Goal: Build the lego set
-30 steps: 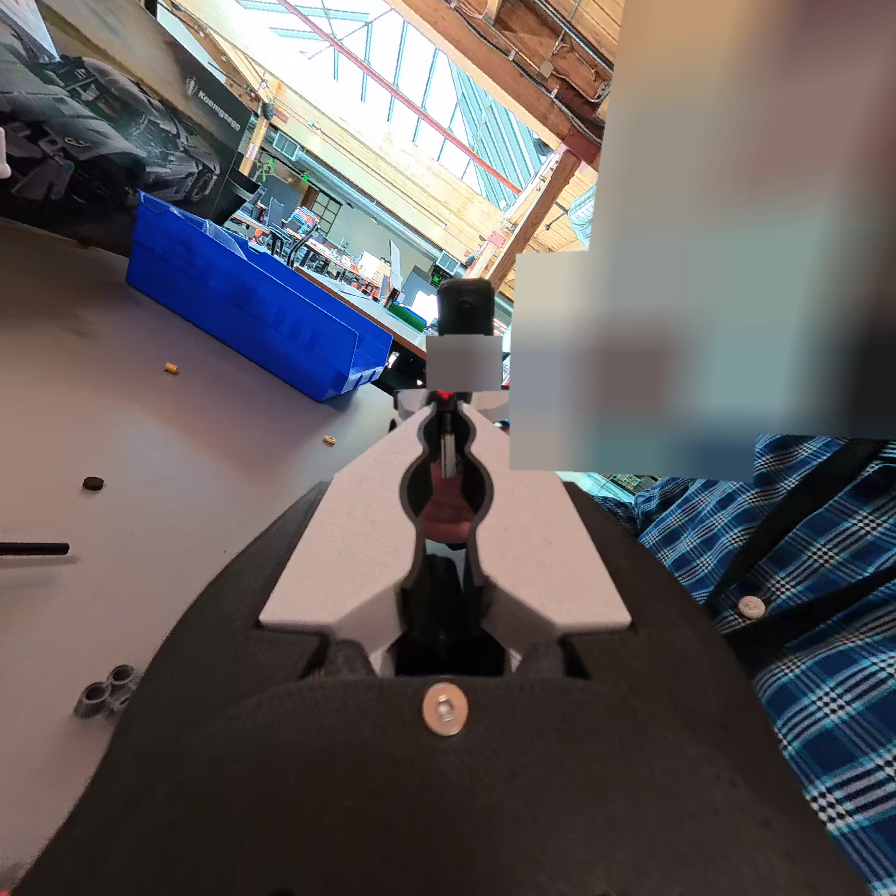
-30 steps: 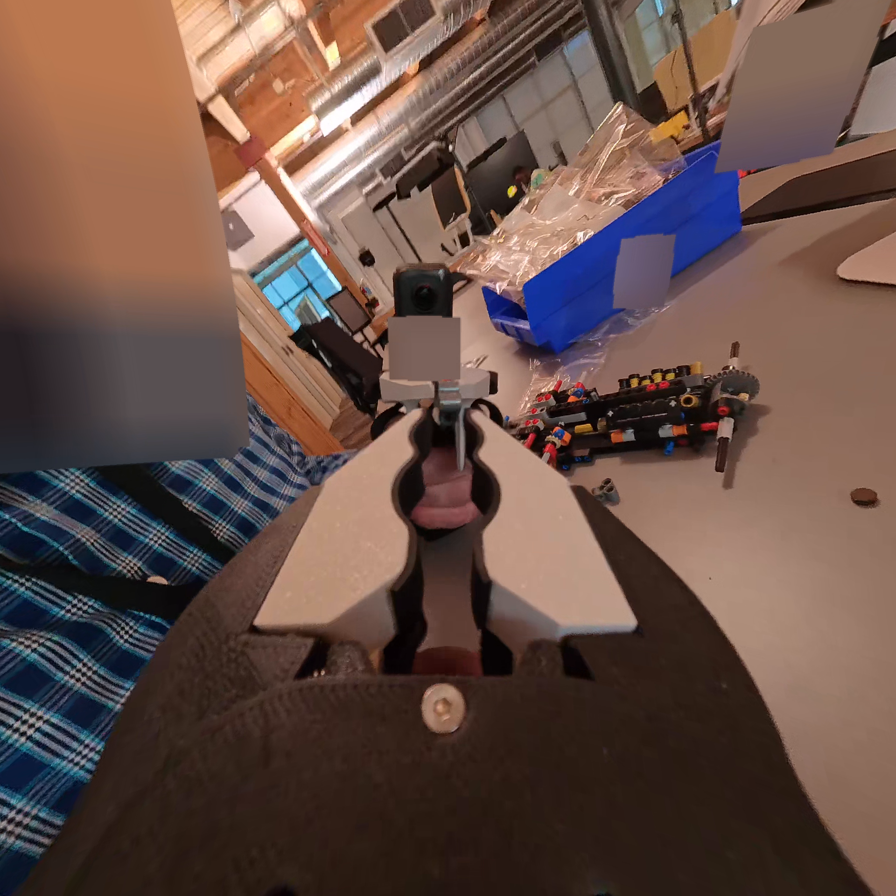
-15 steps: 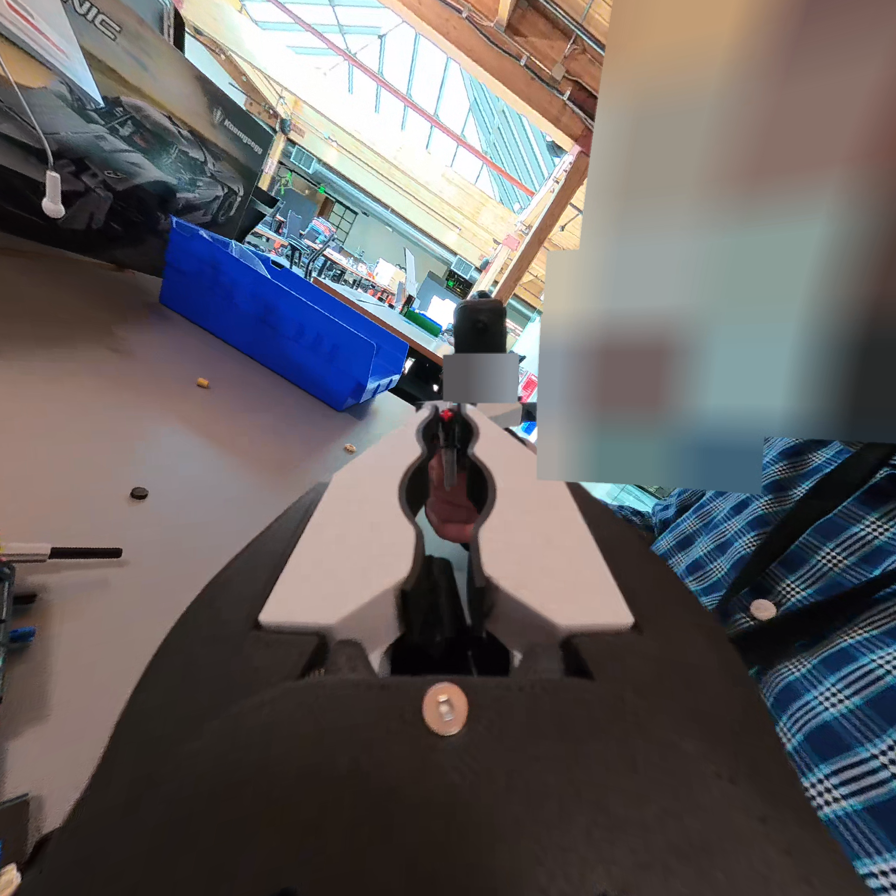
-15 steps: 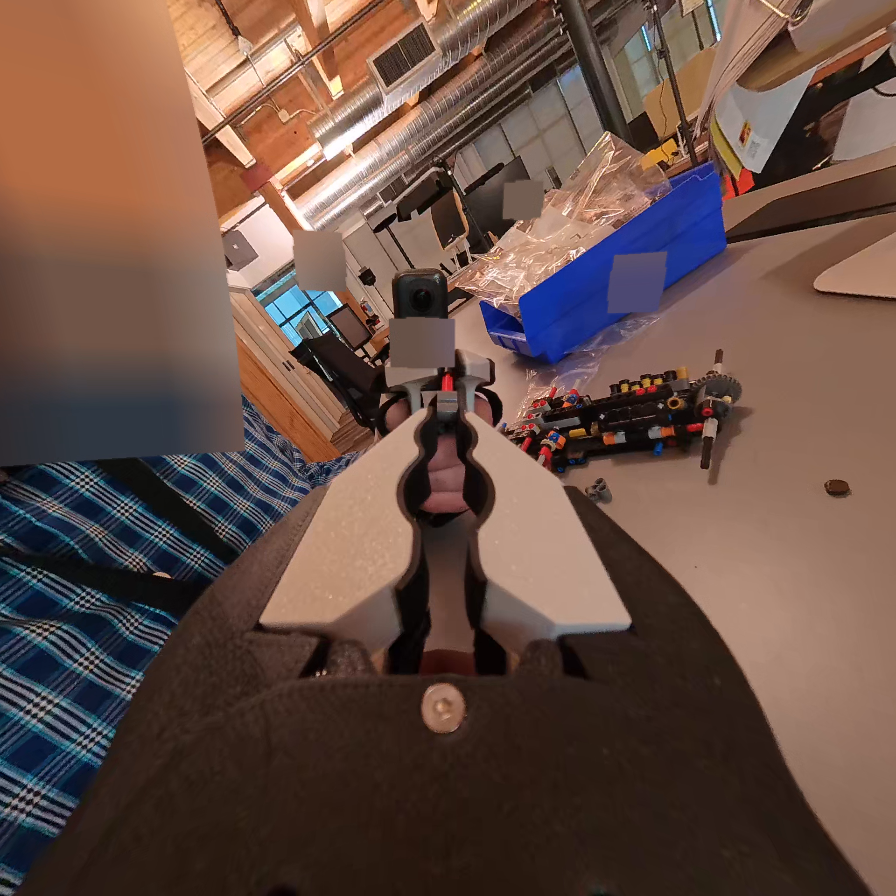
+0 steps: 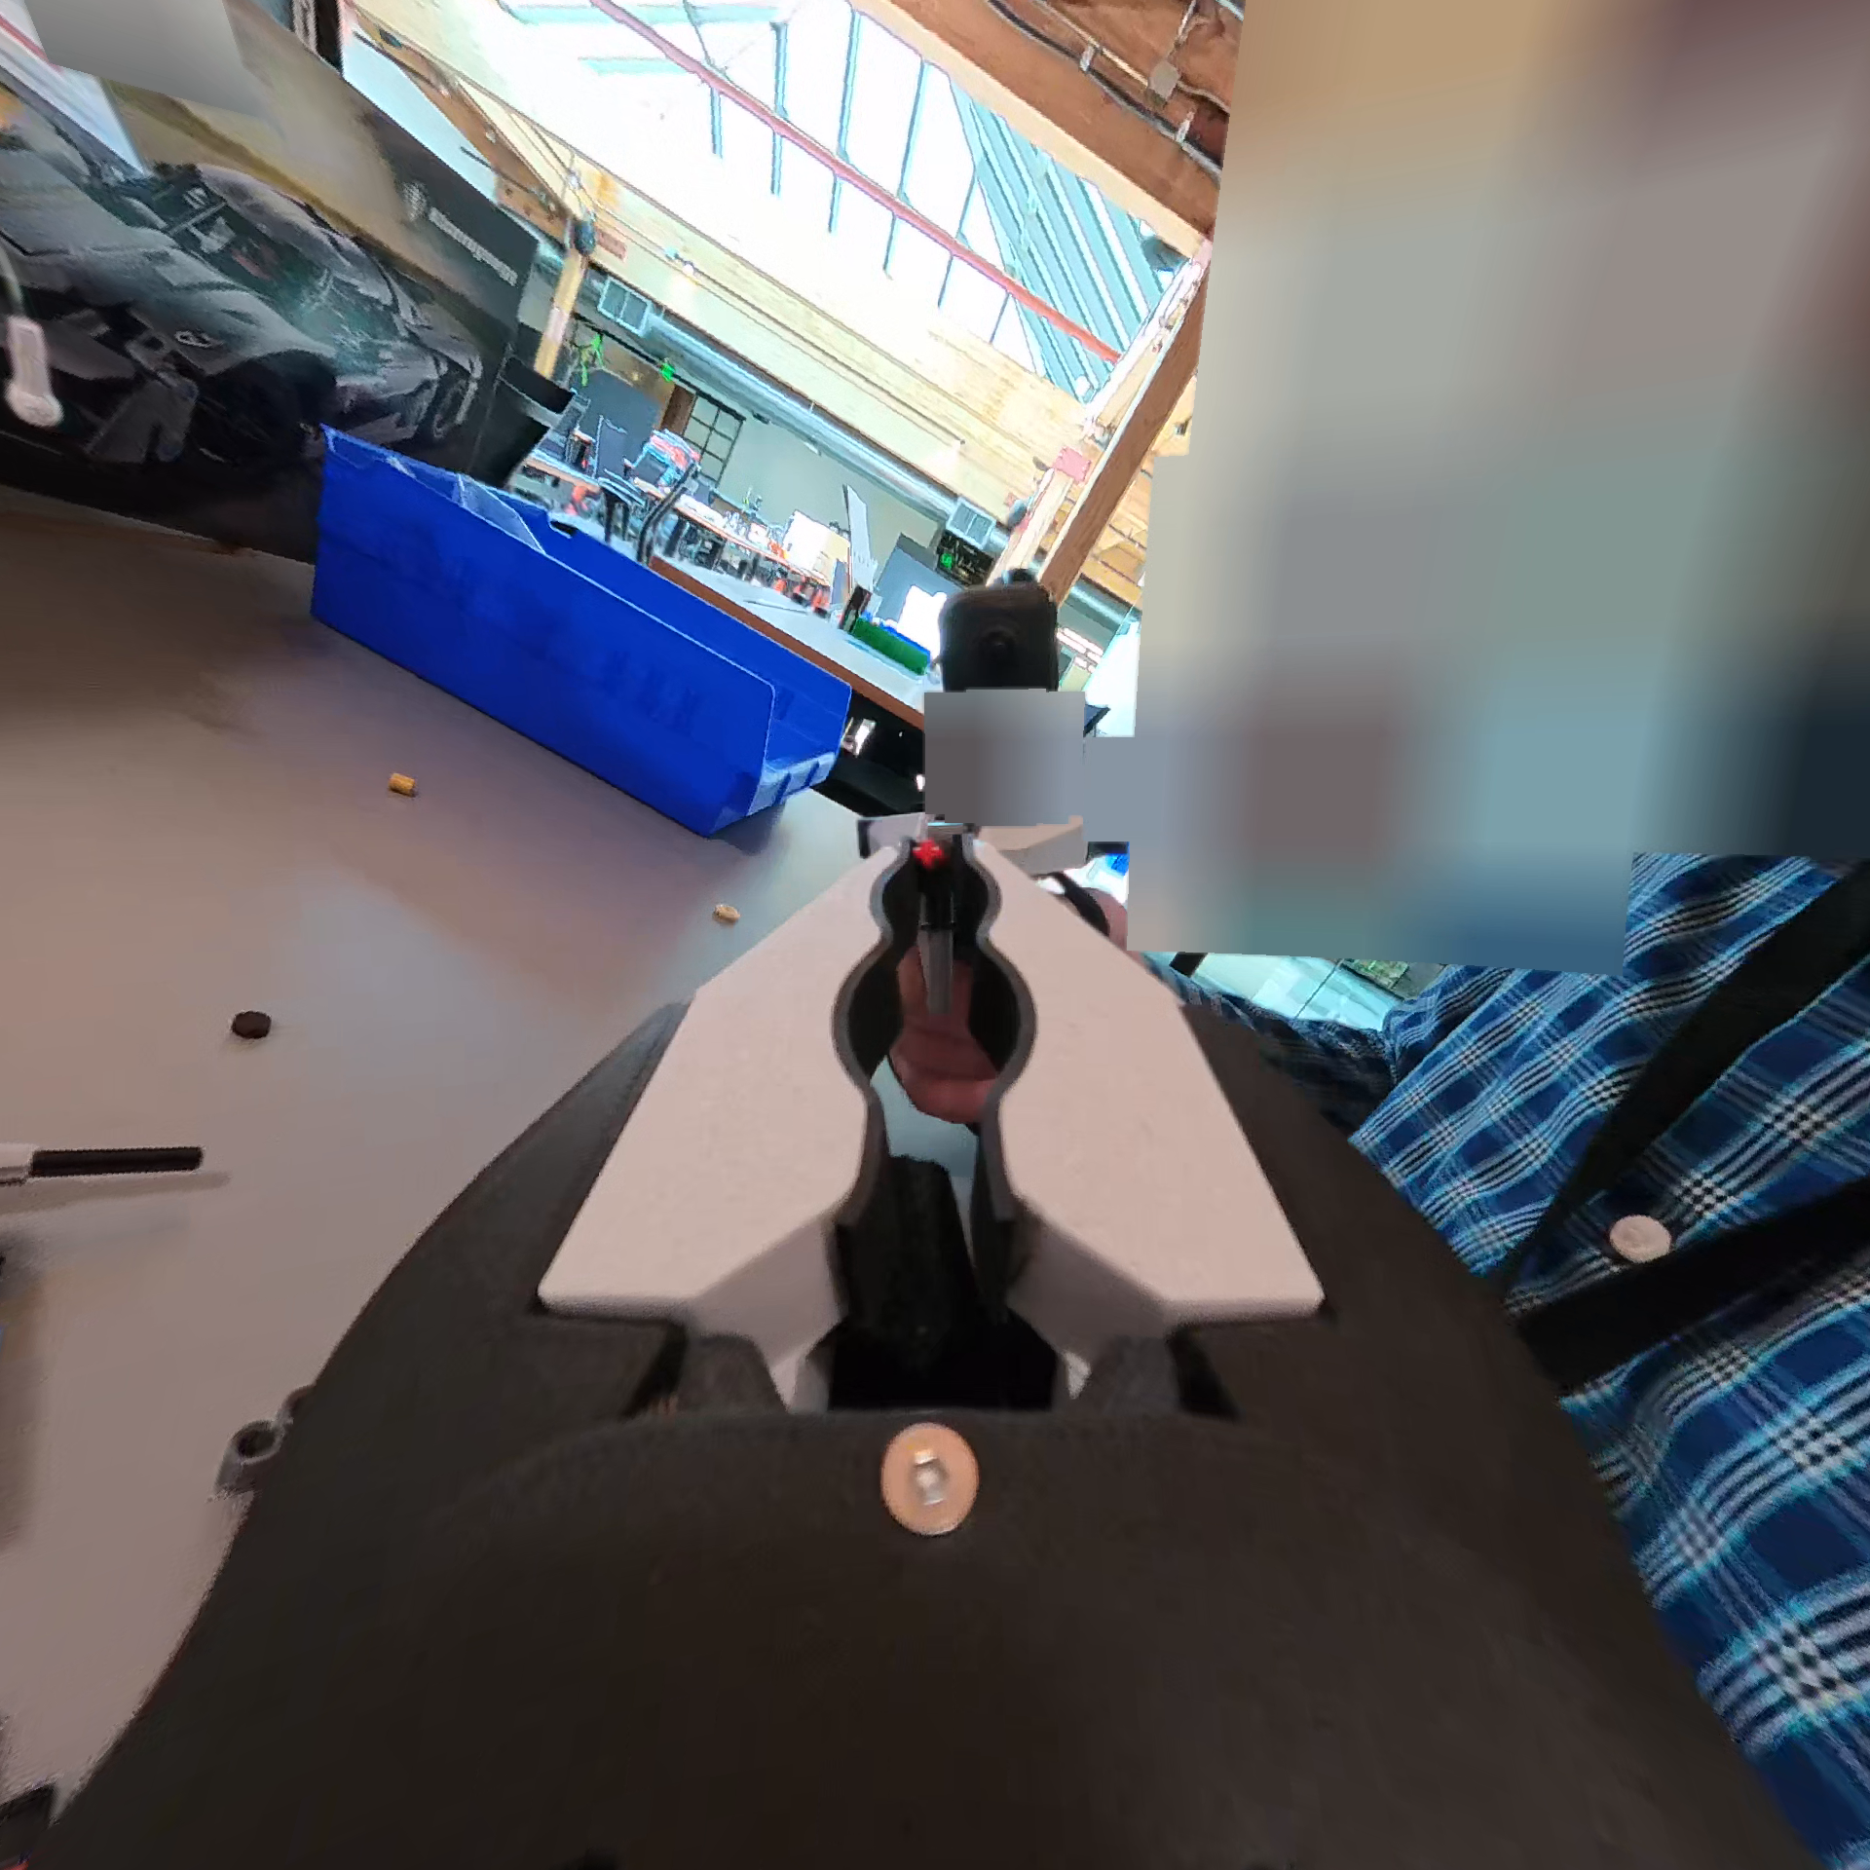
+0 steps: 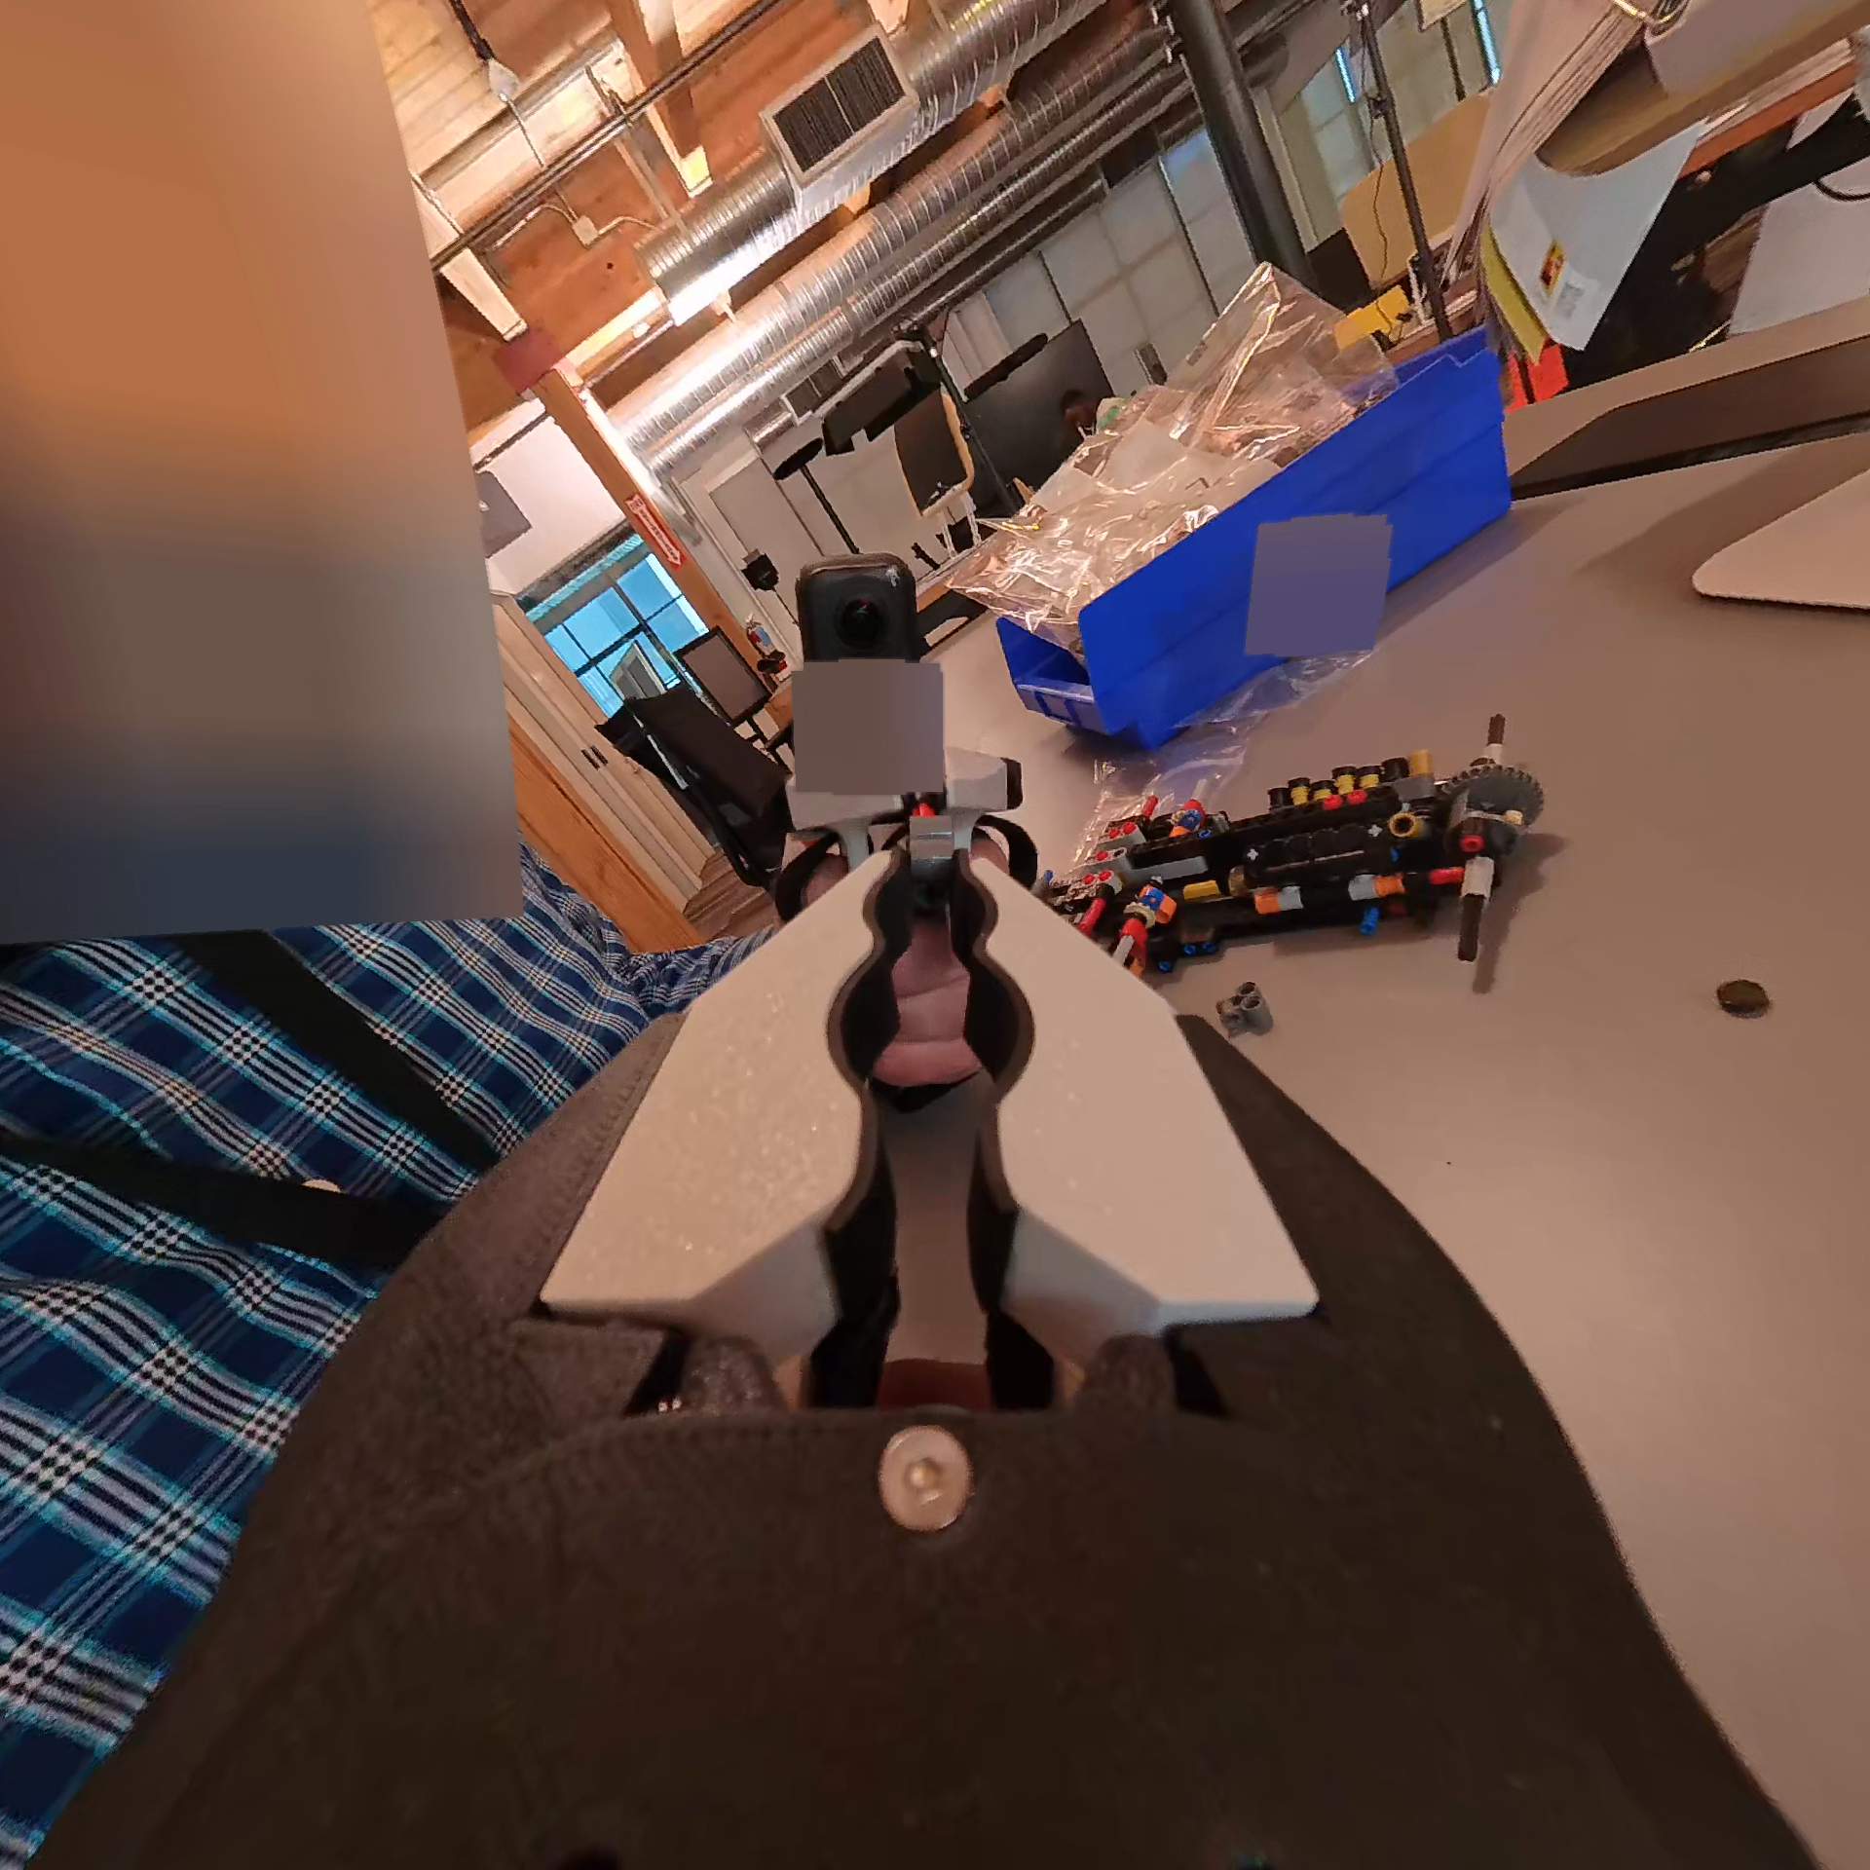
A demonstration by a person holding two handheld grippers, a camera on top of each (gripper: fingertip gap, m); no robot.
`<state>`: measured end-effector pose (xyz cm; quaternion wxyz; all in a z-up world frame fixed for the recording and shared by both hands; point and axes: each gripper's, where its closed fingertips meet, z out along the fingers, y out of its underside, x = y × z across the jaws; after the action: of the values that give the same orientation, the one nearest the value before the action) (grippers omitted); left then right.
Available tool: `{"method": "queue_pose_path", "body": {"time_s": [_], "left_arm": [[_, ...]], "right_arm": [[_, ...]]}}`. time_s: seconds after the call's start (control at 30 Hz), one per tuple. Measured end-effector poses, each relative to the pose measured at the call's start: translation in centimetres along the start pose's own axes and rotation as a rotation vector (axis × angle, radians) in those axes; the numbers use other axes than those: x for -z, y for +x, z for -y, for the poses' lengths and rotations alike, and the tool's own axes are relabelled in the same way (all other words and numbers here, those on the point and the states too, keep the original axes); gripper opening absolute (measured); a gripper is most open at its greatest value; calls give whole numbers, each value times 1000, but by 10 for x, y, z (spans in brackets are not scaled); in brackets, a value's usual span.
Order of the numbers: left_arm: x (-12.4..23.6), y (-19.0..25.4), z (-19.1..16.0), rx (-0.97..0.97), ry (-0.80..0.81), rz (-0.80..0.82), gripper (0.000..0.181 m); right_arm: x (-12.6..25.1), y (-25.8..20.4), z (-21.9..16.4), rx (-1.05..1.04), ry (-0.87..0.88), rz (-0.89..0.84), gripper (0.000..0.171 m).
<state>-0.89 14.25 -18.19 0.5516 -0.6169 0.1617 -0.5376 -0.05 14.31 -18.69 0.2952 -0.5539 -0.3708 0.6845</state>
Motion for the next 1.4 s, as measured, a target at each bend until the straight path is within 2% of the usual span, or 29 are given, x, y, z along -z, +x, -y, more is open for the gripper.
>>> {"method": "queue_pose_path", "body": {"time_s": [0.4,0.67,1.23,1.33,1.4], "left_arm": [[1,1,2,-28,-18,11,8],[4,8,-15,-141,-146,8,4],[4,11,-18,-73,-59,16,5],[4,11,-10,-31,7,3,4],[4,11,-14,-29,-43,-3,4]], "right_arm": [[3,-1,-1,17,2,-7,4],[10,-5,-13,97,-93,-43,5],[10,-7,-15,6,20,26,4],[6,-8,-11,-43,76,60,4],[8,-7,-9,2,53,30,4]]}}
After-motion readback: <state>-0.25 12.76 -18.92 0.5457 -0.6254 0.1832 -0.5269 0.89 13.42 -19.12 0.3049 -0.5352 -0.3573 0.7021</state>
